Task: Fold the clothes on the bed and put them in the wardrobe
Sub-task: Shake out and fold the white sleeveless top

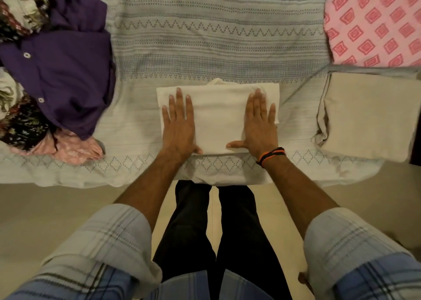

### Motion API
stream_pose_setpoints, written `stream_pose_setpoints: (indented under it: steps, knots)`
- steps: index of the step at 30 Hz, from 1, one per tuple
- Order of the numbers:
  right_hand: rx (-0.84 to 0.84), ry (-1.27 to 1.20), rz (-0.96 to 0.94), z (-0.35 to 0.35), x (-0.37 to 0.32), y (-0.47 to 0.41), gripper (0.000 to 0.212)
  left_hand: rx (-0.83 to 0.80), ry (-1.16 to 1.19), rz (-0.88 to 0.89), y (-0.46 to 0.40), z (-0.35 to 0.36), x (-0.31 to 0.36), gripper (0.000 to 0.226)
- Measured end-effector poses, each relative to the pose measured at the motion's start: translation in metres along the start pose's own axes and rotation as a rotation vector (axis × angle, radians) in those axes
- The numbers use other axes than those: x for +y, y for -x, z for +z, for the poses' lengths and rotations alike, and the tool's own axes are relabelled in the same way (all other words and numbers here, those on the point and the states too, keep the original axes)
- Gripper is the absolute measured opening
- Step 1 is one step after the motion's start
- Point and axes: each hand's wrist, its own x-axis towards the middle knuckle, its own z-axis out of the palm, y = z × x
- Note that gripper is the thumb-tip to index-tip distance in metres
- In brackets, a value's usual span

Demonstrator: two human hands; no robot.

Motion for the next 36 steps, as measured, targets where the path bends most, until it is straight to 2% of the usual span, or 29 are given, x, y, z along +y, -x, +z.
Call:
stream_pose_setpoints:
  steps: [3, 5, 8, 11, 14, 16, 18, 21, 24, 28, 30, 33, 36]
  knots:
    - [0.065, -0.027, -0.139, 0.014, -0.028, 0.008, 0.131, 0.035, 0.060, 0.090, 0.009, 0.009, 0.026, 0.138]
    - [0.059, -0.057, -0.172, 0.026, -0.035, 0.012, 0.115, 0.014, 0.104, 0.047, 0.011, 0.019, 0.030, 0.131]
    - [0.035, -0.092, -0.092, 0.032, -0.017, 0.015, 0.108, 0.004, 0.135, -0.057, 0.011, 0.027, 0.014, 0.130]
    - [0.020, -0.141, -0.006, 0.032, 0.013, 0.021, 0.105, 0.026, 0.174, -0.017, 0.016, 0.026, -0.005, 0.121]
    - [0.042, -0.285, -0.007, 0.026, 0.026, 0.024, 0.094, 0.189, 0.332, -0.007, 0.019, 0.024, -0.013, 0.102]
    - [0.184, -0.469, 0.051, 0.020, 0.026, 0.028, 0.083, 0.319, 0.417, -0.142, 0.023, 0.022, -0.012, 0.095]
    - [0.322, -0.625, 0.208, 0.016, 0.025, 0.030, 0.081, 0.362, 0.601, -0.373, 0.024, 0.019, -0.009, 0.098]
    - [0.300, -0.786, 0.425, 0.014, 0.025, 0.023, 0.090, 0.337, 0.875, -0.647, 0.018, 0.016, -0.013, 0.100]
    - [0.235, -0.923, 0.531, 0.010, 0.029, 0.013, 0.090, 0.282, 1.032, -0.734, 0.011, 0.014, -0.019, 0.094]
    - [0.122, -1.225, 0.618, 0.004, 0.035, 0.005, 0.083, 0.175, 1.199, -0.729, 0.003, 0.013, -0.027, 0.080]
    - [0.088, -1.286, 0.598, 0.007, 0.037, 0.001, 0.072, 0.120, 1.281, -0.694, 0.000, 0.012, -0.029, 0.064]
    - [0.036, -1.390, 0.523, 0.012, 0.037, -0.005, 0.053, 0.074, 1.341, -0.674, -0.004, 0.012, -0.029, 0.062]
    - [0.023, -1.438, 0.497, 0.015, 0.035, -0.009, 0.048, 0.051, 1.347, -0.677, -0.008, 0.014, -0.028, 0.059]
